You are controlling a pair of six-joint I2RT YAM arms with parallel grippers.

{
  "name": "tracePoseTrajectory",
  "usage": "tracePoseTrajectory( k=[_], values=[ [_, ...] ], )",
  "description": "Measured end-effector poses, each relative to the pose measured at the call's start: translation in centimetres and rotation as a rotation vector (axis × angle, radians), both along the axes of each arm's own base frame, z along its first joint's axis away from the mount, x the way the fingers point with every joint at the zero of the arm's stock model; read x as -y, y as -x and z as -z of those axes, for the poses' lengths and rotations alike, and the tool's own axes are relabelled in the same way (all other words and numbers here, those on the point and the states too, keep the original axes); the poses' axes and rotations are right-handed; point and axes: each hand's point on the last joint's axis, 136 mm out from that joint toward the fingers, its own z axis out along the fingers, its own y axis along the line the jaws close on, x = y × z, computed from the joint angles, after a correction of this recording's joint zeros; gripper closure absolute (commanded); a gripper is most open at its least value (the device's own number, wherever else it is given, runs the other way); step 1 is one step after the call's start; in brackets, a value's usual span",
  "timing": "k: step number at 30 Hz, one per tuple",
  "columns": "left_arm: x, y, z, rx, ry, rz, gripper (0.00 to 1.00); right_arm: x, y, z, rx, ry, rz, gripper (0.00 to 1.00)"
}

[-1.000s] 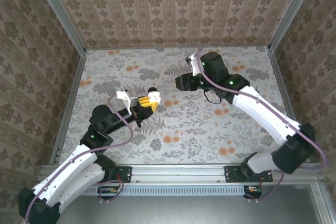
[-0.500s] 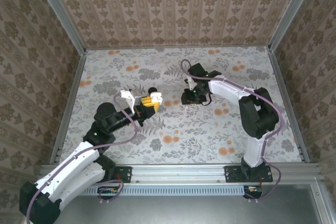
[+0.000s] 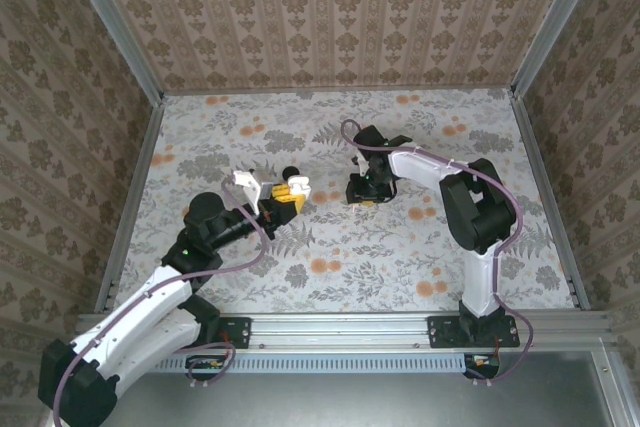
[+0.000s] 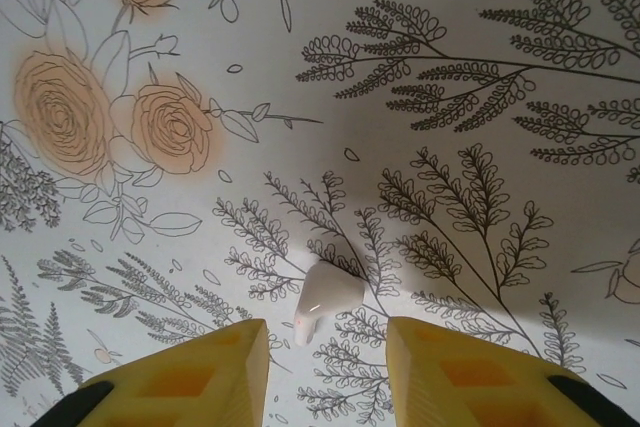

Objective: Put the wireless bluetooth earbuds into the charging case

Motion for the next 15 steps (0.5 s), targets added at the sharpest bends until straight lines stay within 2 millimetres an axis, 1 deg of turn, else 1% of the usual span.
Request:
tracePoseTrajectory(
  k=[7, 15],
  values=[
    [-0.3, -0.3, 0.2, -0.004, -0.003, -0.011, 1.0, -0.4, -0.2, 0.9, -0.012, 0.019, -0.008, 0.63],
    [-0.8, -0.1, -0.4, 0.018, 0.013, -0.021, 1.0, -1.0, -0.3, 1.2, -0.007, 0.03, -0.02, 0.64]
  ],
)
